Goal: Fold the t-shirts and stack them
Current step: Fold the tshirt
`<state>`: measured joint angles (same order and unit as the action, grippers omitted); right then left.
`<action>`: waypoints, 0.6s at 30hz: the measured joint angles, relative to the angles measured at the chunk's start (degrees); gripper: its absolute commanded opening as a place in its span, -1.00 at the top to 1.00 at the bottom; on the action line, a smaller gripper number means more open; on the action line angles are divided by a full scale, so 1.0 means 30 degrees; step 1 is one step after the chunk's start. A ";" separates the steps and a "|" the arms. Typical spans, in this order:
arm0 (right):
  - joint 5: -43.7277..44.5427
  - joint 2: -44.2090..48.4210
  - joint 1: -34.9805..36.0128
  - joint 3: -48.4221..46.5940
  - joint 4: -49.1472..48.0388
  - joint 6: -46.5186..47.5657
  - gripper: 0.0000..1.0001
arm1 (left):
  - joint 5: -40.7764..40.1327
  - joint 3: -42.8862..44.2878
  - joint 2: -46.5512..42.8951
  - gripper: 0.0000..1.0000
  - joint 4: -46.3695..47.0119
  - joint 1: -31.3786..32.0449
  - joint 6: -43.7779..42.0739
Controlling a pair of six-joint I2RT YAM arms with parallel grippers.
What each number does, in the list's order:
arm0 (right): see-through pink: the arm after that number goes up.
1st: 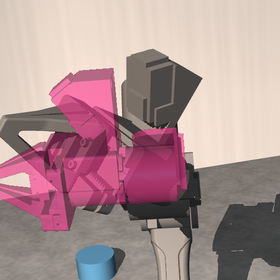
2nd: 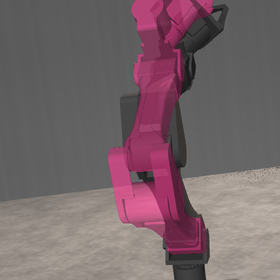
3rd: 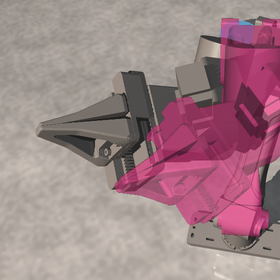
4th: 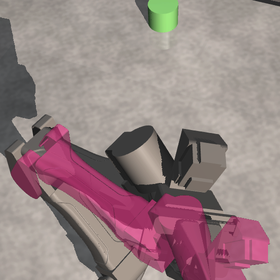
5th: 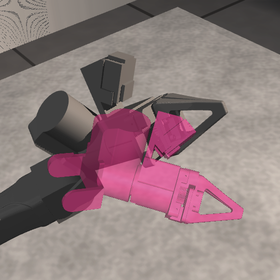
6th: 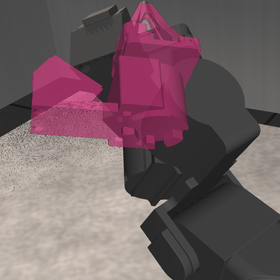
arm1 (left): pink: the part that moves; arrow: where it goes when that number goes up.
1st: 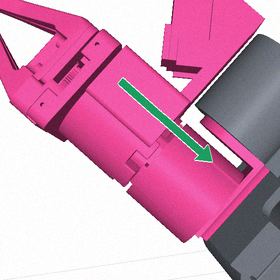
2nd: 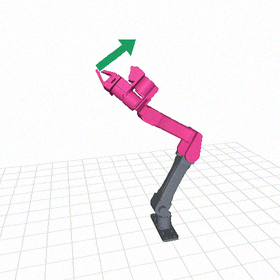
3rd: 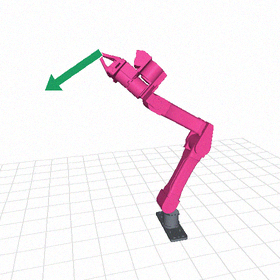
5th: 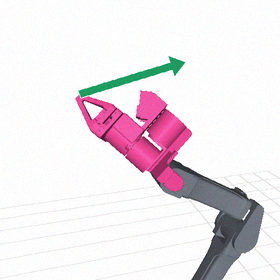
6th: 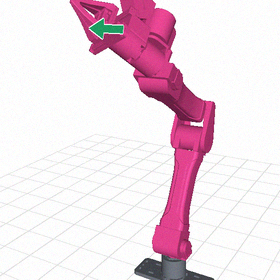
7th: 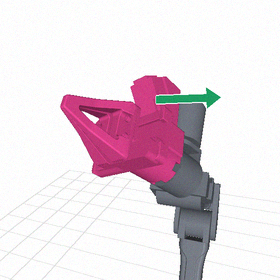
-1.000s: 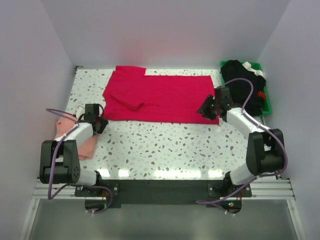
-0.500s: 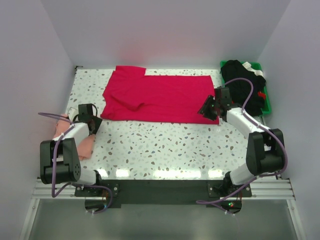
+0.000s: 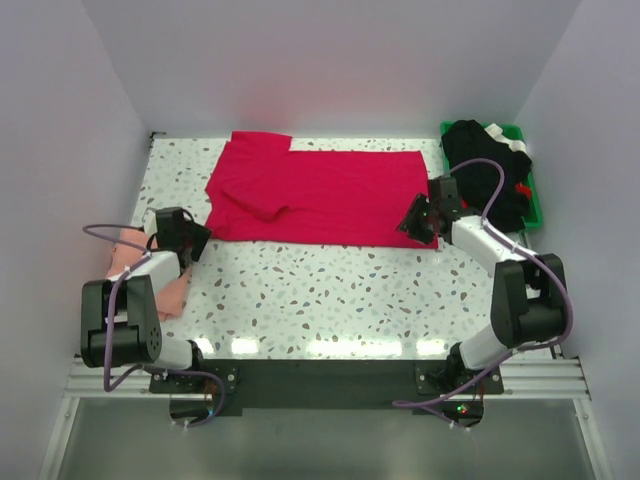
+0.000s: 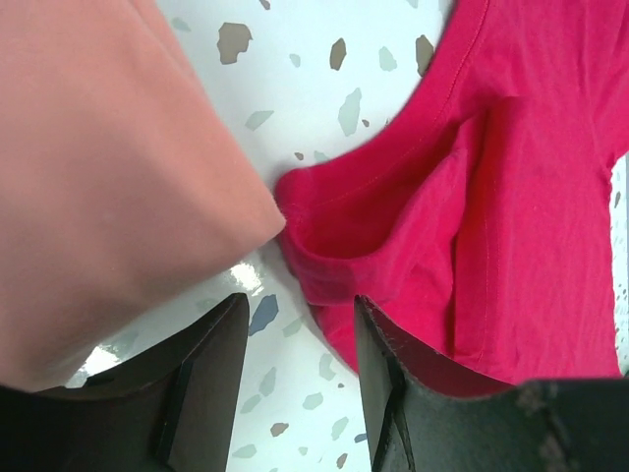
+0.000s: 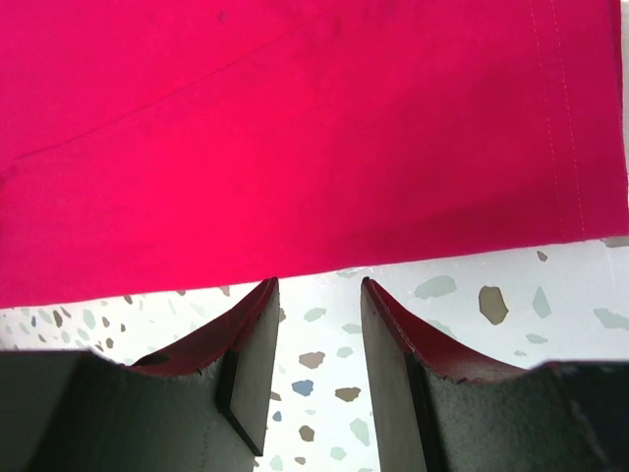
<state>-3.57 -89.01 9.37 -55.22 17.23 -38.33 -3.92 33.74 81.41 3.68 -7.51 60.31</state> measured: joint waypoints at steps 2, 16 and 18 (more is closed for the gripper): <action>0.0036 0.0000 0.0000 0.0240 0.0007 0.0000 0.15 | 0.0066 0.0000 0.0138 -0.04 0.0357 0.0007 0.0000; 0.0444 -0.0335 -0.0321 0.1290 -0.0007 0.0131 0.14 | -0.0328 0.0437 0.2040 0.30 0.1370 0.0007 0.0058; 0.0444 -0.0444 -0.0619 0.1384 0.0000 0.0153 0.13 | -0.0510 0.0729 0.2178 0.45 0.1333 0.0007 0.0080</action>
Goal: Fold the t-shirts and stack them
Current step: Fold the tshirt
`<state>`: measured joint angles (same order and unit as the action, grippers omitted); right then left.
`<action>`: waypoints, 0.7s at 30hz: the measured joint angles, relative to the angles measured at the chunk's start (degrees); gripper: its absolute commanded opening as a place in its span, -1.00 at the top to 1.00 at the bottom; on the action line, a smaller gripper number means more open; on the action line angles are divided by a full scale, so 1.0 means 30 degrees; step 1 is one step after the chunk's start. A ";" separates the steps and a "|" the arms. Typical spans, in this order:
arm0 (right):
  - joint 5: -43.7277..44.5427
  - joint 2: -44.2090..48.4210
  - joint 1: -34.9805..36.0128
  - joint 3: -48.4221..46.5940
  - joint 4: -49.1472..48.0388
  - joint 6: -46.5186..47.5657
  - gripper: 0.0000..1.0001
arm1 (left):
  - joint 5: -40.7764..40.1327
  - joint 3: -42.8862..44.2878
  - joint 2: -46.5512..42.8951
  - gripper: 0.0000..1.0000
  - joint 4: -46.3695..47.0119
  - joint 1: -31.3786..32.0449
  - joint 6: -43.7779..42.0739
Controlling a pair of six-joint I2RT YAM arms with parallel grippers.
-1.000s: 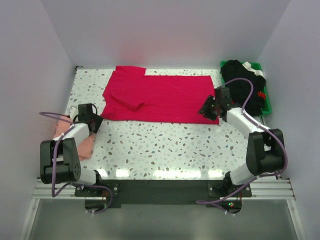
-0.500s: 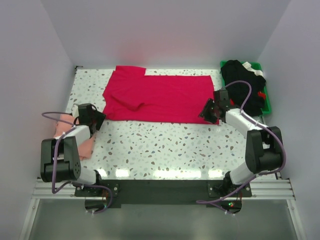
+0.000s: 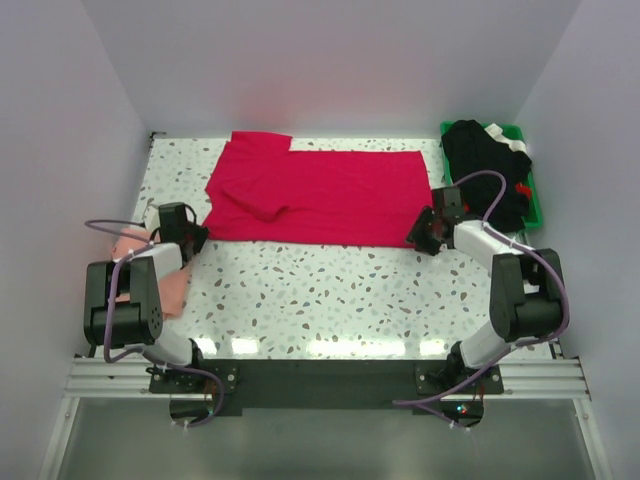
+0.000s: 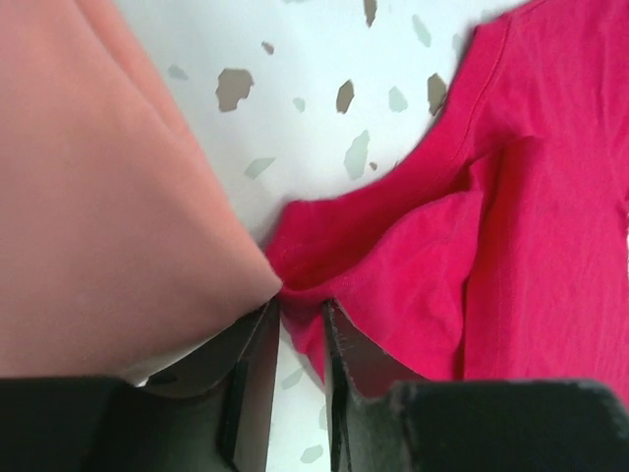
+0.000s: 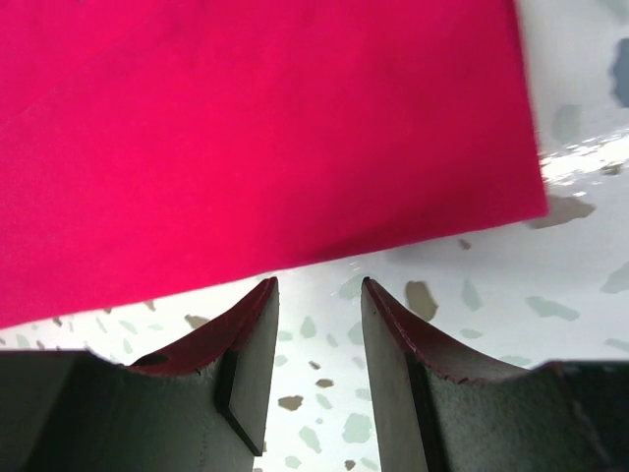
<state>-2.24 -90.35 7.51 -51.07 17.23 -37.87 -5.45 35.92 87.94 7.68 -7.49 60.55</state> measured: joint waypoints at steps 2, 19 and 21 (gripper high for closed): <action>-0.0015 -0.0240 -0.0474 0.0000 0.0000 0.0007 0.10 | -0.0299 0.0313 0.0102 0.61 -0.0022 0.0000 -0.0022; 0.0204 -0.1151 -0.2310 -0.0022 -0.0051 0.0022 0.03 | -0.0663 0.1100 0.0109 1.00 -0.0386 0.0007 -0.0342; 0.0459 -0.1209 -0.2310 -0.0080 -0.0066 -0.0015 0.08 | -0.0612 0.1115 0.0109 1.00 -0.0437 0.0007 -0.0386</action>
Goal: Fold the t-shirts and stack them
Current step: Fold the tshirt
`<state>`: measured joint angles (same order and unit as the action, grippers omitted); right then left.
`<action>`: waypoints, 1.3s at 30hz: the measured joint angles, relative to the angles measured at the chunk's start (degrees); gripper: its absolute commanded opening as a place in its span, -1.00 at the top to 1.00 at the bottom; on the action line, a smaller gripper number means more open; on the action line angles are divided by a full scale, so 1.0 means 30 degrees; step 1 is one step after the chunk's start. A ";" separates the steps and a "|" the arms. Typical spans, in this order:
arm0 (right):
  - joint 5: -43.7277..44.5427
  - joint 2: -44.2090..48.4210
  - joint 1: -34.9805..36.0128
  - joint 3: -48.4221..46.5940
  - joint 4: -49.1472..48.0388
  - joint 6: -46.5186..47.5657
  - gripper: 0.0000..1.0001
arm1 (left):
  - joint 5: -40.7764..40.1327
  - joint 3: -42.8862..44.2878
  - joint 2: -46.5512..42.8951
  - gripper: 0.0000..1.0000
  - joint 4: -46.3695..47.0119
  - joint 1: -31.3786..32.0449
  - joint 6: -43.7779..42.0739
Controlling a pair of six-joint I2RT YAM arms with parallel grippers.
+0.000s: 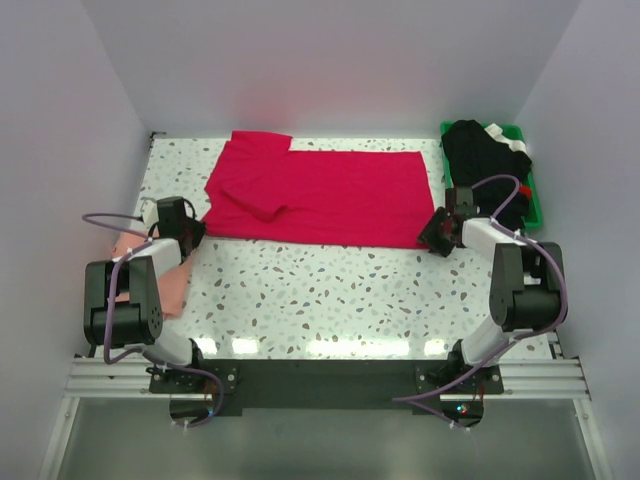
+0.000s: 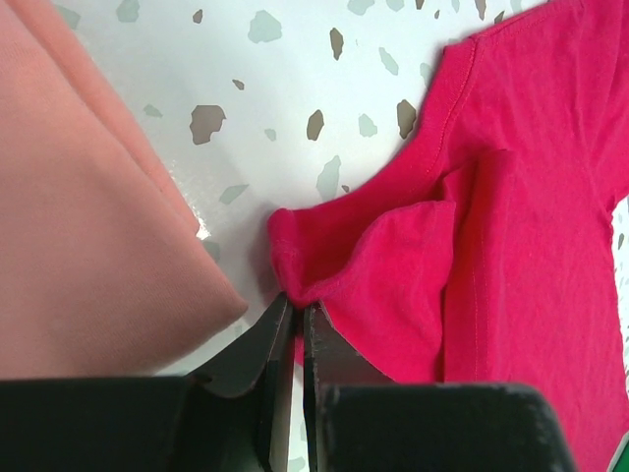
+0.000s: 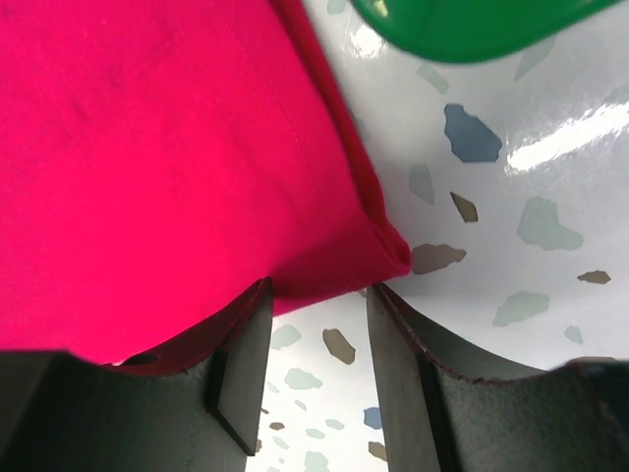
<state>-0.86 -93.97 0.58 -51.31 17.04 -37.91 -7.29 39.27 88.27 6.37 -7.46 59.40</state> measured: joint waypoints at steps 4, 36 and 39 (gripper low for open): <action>0.0590 -0.0335 -0.0007 -0.0444 0.0124 0.0095 0.76 | 0.0080 0.0175 -0.0007 1.00 -0.0168 0.0000 -0.0080; 0.0036 1.0156 -0.1625 0.4073 0.5319 0.0583 0.20 | -0.2018 -0.4007 -1.1562 -0.13 -0.9996 0.0138 -0.0175; 0.0080 1.0608 -0.1719 0.4116 0.5661 0.0780 -0.24 | -0.2244 -0.4080 -1.2342 -0.40 -1.0469 0.0117 -0.0233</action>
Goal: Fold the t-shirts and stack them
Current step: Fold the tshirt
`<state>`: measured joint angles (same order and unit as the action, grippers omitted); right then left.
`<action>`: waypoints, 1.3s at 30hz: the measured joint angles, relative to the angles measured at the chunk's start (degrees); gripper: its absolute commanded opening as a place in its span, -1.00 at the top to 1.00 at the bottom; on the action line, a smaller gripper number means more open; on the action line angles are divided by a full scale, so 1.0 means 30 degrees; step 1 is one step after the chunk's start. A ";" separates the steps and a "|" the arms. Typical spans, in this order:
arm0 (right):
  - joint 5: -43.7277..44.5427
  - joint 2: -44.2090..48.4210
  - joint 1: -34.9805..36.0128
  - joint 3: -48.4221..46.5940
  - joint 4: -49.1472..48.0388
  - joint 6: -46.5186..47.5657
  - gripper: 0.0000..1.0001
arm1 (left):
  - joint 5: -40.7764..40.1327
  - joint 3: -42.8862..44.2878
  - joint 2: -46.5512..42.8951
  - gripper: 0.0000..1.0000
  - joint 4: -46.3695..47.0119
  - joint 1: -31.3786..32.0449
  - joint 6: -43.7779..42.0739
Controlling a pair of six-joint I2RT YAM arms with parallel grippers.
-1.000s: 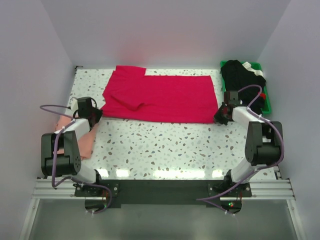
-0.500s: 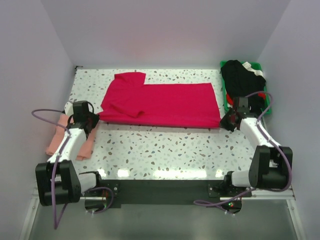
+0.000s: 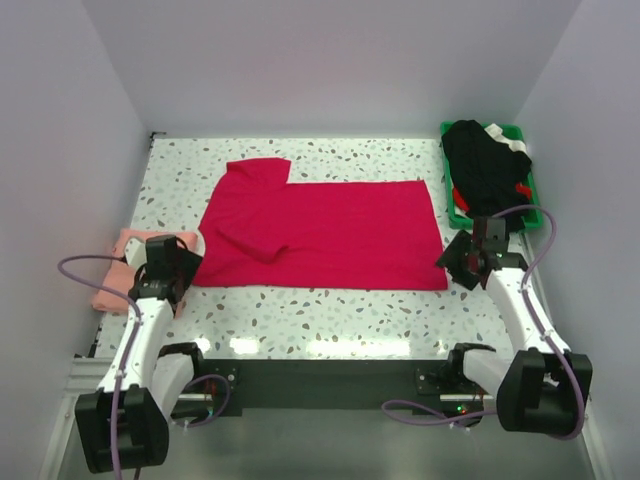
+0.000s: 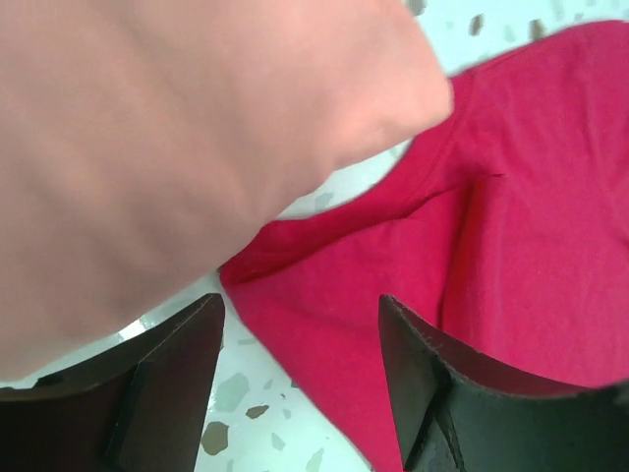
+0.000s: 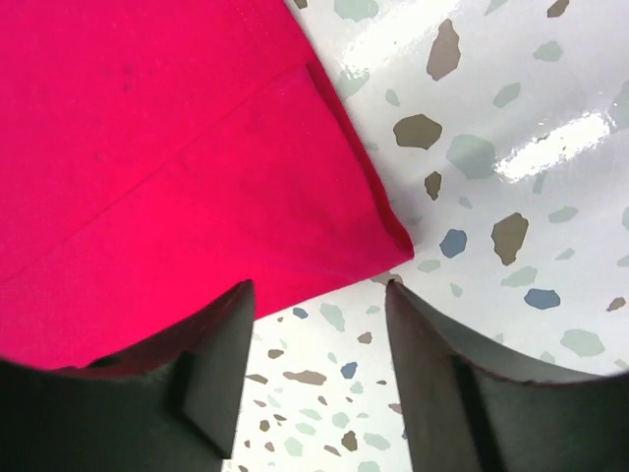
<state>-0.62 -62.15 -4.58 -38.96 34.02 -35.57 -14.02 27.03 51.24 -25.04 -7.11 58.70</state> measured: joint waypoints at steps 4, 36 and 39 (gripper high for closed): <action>-0.0415 0.1027 0.0007 -0.0007 0.0153 0.0750 -0.28 | 0.0423 0.0007 -0.2004 -0.12 0.0379 0.0000 -0.0962; -0.0576 -0.2208 0.6943 -0.3541 -0.2892 0.1763 -0.26 | 0.3891 0.8000 1.5351 0.28 0.9595 0.6003 -0.1865; -0.0670 -0.2703 0.6958 -0.3650 -0.2936 0.1938 -0.26 | 0.4437 0.9063 1.6531 0.18 0.9770 0.6025 -0.1953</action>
<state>-2.63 -70.26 16.29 -49.91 25.21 -29.76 -0.71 54.22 100.84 4.27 10.96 52.84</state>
